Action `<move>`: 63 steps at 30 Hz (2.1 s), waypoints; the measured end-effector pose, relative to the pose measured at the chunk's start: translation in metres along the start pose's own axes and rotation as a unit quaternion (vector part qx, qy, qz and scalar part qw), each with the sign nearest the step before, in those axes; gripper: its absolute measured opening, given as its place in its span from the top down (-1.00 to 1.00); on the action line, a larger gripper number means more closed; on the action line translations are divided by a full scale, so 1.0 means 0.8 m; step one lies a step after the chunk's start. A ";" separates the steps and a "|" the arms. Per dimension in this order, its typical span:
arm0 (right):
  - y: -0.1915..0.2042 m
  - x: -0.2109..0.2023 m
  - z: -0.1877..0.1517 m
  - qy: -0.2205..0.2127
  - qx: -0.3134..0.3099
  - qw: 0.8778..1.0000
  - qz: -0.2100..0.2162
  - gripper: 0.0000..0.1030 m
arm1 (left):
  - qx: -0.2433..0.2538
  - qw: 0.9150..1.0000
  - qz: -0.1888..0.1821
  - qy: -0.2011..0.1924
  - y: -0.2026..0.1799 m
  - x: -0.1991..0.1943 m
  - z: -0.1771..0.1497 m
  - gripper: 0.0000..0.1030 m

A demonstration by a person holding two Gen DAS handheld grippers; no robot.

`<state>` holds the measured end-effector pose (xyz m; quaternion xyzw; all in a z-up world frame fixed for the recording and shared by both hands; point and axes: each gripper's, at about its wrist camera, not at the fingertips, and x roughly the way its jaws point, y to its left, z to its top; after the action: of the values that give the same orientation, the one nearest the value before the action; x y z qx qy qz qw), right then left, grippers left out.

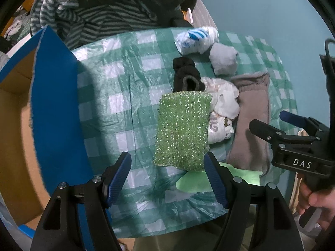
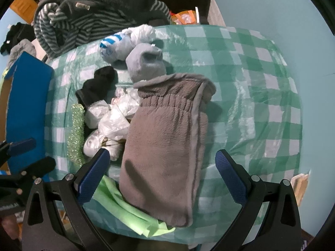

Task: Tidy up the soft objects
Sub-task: 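Grasp the green scrubber mitt with the left tool while the right tool grasps the grey mitten, then lift the green scrubber mitt with the left tool while the right tool lifts the grey mitten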

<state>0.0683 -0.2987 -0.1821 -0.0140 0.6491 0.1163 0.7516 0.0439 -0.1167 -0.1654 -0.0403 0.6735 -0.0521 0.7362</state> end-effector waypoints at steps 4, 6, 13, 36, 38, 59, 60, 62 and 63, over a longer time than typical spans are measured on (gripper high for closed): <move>0.005 0.013 -0.001 0.008 -0.005 1.000 -0.011 -0.95 | 0.011 1.000 0.004 0.007 -0.009 0.013 0.000 -0.42; 0.006 0.020 -0.003 0.013 -0.007 1.000 -0.014 -0.95 | 0.013 1.000 0.006 0.013 -0.012 0.018 0.002 -0.42; 0.004 0.035 -0.004 0.026 -0.009 0.999 -0.027 -0.73 | 0.019 1.000 -0.007 0.012 -0.027 0.020 0.011 -0.55; -0.030 0.029 0.003 0.004 -0.038 0.999 -0.032 0.14 | -0.023 0.999 -0.024 0.033 0.033 0.053 0.018 0.60; -0.030 0.028 0.004 0.001 -0.042 0.999 -0.032 0.24 | -0.025 0.999 -0.022 0.029 0.042 0.051 0.017 0.73; -0.032 -0.035 0.006 -0.048 -0.054 0.997 -0.018 0.52 | -0.020 1.000 0.014 0.012 0.051 0.034 0.002 -0.02; -0.032 -0.038 0.006 -0.047 -0.053 0.997 -0.013 0.52 | -0.021 1.000 0.015 0.008 0.052 0.034 0.004 -0.09; -0.032 -0.040 0.006 -0.049 -0.054 0.997 -0.009 0.52 | -0.018 1.000 0.014 0.005 0.052 0.035 0.009 -0.28; -0.032 -0.043 0.005 -0.049 -0.057 0.997 -0.007 0.52 | -0.016 1.000 0.012 0.007 0.051 0.036 0.012 -0.35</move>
<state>0.0724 -0.3282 -0.1514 -0.0553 0.6035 0.1485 0.7814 0.0570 -0.0798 -0.1986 -0.0436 0.6799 -0.0324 0.7313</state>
